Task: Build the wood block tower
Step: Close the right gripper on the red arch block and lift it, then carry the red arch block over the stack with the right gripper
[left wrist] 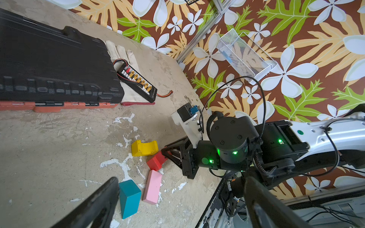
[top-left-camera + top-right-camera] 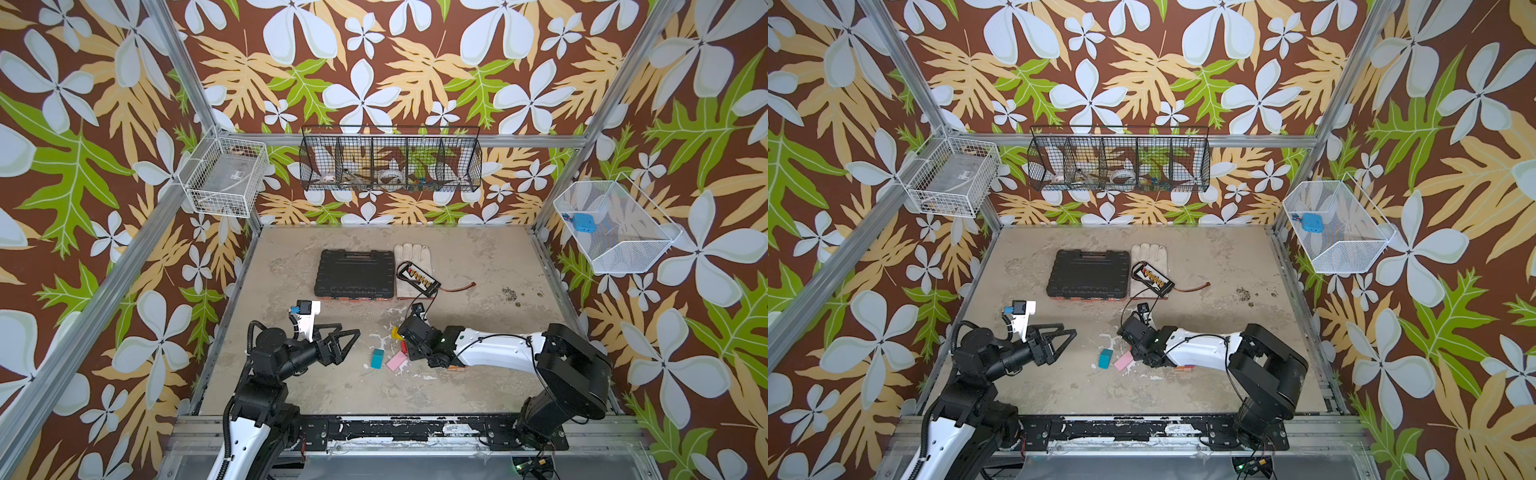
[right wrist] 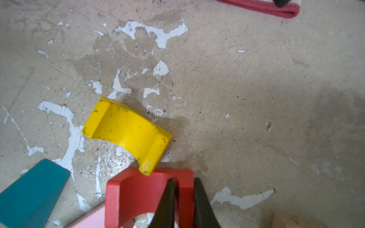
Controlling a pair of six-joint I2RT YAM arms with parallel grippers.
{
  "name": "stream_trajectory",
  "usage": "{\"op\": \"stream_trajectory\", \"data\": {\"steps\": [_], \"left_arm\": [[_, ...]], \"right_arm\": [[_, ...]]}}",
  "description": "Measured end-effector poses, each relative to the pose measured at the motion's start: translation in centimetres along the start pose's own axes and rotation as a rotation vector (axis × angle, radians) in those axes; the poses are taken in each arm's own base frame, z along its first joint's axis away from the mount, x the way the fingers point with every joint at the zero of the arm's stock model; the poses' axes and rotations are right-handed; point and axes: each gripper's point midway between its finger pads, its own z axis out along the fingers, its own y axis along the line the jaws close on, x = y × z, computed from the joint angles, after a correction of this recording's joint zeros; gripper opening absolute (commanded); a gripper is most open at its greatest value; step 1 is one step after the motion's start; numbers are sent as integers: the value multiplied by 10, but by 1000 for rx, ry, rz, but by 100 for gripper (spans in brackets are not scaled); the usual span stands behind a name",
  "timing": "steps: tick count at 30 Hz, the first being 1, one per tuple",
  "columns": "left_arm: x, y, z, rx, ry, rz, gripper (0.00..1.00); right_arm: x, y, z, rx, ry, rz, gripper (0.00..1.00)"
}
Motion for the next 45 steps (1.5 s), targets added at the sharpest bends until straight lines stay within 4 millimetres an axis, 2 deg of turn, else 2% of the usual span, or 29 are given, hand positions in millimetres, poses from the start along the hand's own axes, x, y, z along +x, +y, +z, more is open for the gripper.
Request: {"op": "stream_trajectory", "data": {"steps": [9, 13, 20, 24, 29, 34, 39, 45], "left_arm": [[0, -1, 0, 2, -1, 1, 100], [0, 0, 0, 1, 0, -1, 100], [0, -1, -1, 3, -3, 3, 100], [1, 1, 1, -2, 5, -5, 100], [0, 0, 0, 0, 0, -1, 100], [1, 1, 1, -2, 5, -6, 100], [0, 0, 0, 1, 0, -2, 100], [0, 0, 0, 2, -1, -2, 100]], "right_arm": [[1, -6, -12, -8, -5, 3, 9], [4, -11, -16, -8, -9, 4, 0], [2, -12, -22, -20, -22, 9, 0], [-4, -11, -32, -43, -47, 18, 0], [-12, -17, -55, -81, -96, 38, 0], [-17, -35, -83, -81, -150, 56, 0], [-8, -63, -102, -36, -177, 59, 0], [7, -91, -108, 15, -180, 73, 0]]}}
